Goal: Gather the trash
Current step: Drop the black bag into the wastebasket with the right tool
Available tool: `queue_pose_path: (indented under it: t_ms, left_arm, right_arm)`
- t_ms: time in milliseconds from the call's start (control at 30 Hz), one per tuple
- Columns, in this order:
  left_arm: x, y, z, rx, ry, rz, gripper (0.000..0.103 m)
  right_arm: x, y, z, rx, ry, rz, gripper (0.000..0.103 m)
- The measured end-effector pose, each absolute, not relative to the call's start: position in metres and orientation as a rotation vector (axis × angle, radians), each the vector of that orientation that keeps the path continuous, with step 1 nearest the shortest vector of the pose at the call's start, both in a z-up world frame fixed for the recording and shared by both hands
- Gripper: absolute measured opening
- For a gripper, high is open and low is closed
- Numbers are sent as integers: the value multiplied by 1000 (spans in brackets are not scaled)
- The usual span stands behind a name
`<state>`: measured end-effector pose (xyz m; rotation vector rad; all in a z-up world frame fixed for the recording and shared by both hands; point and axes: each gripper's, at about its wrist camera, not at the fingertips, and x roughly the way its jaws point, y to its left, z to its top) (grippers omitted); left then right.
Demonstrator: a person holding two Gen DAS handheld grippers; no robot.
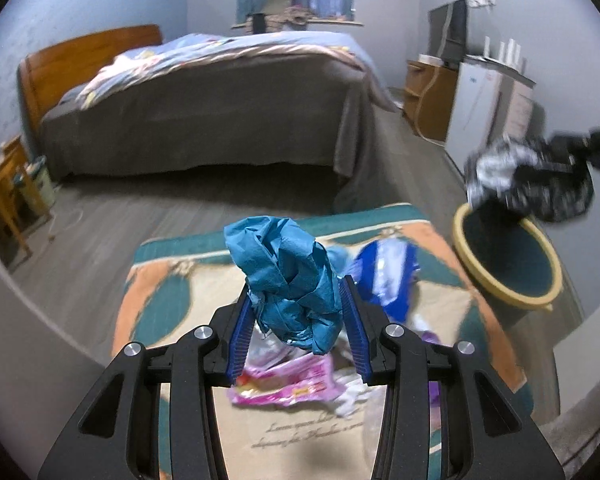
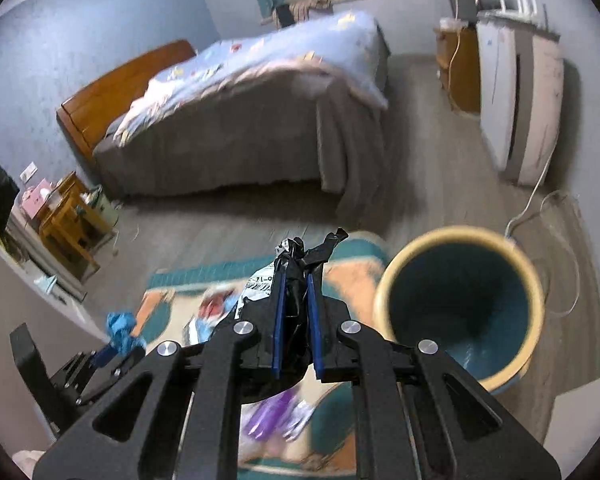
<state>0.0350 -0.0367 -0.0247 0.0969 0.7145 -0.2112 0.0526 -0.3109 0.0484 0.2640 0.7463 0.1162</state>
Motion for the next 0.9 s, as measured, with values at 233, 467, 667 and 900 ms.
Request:
queue_pose_path:
  t_ms: [233,467,667,900]
  left_arm:
    - [50,-94,-5,131,692,-345,43]
    - [67,-161,-10,152,729,-502,43]
    - [87,-208,-35,193,788,-582,44]
    - [110,-253,-68,198,861,-643,44]
  right_arm:
    - [69,-361,52,214,706,27,10]
    - [83,-413,27,237,744,-64,10]
    - [96,-434,4,210,808,-138,10]
    - [105,-452,-25,198,929,-218,10]
